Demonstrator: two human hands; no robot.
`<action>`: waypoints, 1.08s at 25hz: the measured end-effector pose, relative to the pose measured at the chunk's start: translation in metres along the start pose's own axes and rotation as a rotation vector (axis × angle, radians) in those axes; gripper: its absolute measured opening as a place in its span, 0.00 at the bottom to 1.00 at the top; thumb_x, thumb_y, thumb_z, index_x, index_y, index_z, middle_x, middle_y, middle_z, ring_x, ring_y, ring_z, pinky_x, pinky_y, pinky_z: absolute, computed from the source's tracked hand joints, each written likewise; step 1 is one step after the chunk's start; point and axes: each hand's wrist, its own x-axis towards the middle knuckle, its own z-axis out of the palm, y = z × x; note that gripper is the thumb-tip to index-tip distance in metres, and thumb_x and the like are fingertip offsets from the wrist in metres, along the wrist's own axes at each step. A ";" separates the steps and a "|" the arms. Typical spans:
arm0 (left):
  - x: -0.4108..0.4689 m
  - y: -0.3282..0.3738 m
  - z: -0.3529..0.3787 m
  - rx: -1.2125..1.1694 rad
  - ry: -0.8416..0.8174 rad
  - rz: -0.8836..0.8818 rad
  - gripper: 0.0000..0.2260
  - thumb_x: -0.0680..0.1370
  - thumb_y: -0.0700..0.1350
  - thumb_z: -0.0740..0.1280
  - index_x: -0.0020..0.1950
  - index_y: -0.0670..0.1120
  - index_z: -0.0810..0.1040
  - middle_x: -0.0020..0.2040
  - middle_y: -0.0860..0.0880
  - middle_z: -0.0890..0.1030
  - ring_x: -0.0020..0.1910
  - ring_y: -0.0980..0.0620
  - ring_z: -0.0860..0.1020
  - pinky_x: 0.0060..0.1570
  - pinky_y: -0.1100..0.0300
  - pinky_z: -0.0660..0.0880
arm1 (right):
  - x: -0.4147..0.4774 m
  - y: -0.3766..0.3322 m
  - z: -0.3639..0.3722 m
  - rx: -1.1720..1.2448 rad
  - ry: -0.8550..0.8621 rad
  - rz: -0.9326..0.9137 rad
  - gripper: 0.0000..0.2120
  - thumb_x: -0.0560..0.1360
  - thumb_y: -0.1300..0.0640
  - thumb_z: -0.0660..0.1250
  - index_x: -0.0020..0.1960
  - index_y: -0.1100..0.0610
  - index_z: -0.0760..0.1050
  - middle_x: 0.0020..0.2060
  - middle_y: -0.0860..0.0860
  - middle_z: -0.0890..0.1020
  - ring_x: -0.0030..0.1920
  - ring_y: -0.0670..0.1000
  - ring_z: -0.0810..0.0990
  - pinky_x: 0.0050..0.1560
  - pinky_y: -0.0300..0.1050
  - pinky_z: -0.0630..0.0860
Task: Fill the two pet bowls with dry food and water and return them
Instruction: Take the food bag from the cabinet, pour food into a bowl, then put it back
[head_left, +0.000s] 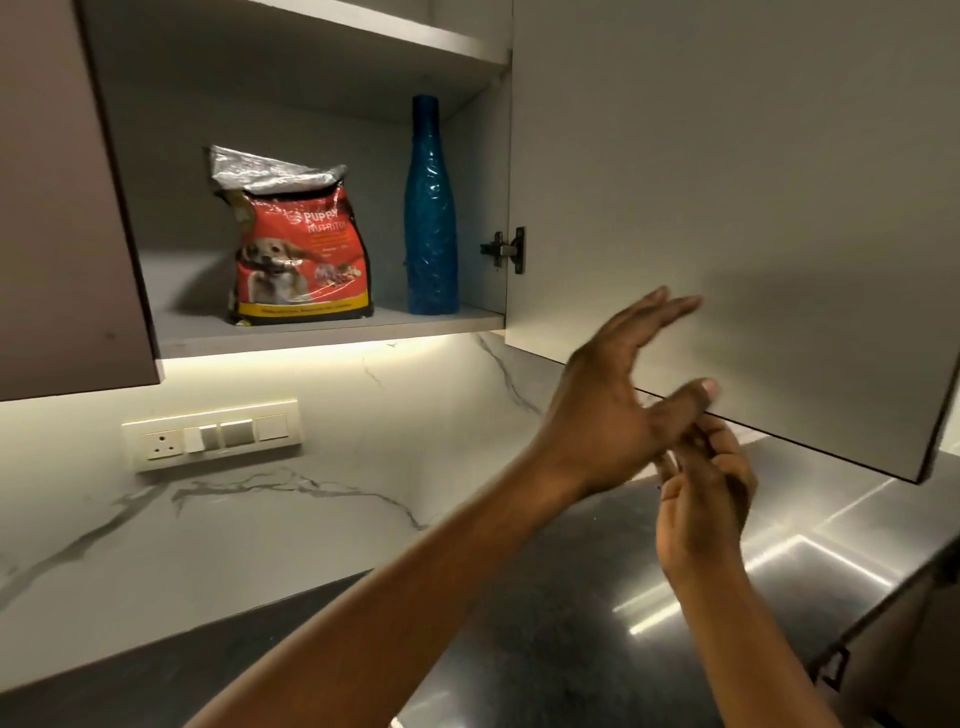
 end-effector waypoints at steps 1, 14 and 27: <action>-0.001 -0.011 -0.014 0.020 0.046 -0.037 0.30 0.79 0.50 0.74 0.80 0.56 0.70 0.83 0.54 0.67 0.81 0.55 0.65 0.78 0.47 0.69 | -0.003 0.011 0.004 0.030 -0.022 0.050 0.09 0.81 0.69 0.70 0.58 0.59 0.83 0.51 0.49 0.90 0.56 0.50 0.89 0.56 0.44 0.84; -0.020 -0.109 -0.272 0.241 0.548 -0.303 0.30 0.78 0.48 0.76 0.78 0.53 0.69 0.73 0.54 0.75 0.69 0.54 0.76 0.71 0.46 0.77 | -0.004 0.056 0.246 -0.447 -0.675 0.017 0.31 0.78 0.48 0.77 0.77 0.52 0.73 0.75 0.49 0.79 0.73 0.48 0.78 0.70 0.44 0.77; 0.039 -0.144 -0.324 -0.007 0.631 -0.622 0.45 0.75 0.49 0.80 0.85 0.50 0.57 0.76 0.46 0.74 0.63 0.45 0.81 0.45 0.55 0.82 | 0.081 0.104 0.365 -0.510 -1.035 0.098 0.31 0.73 0.61 0.82 0.70 0.48 0.71 0.59 0.48 0.85 0.56 0.46 0.87 0.49 0.39 0.86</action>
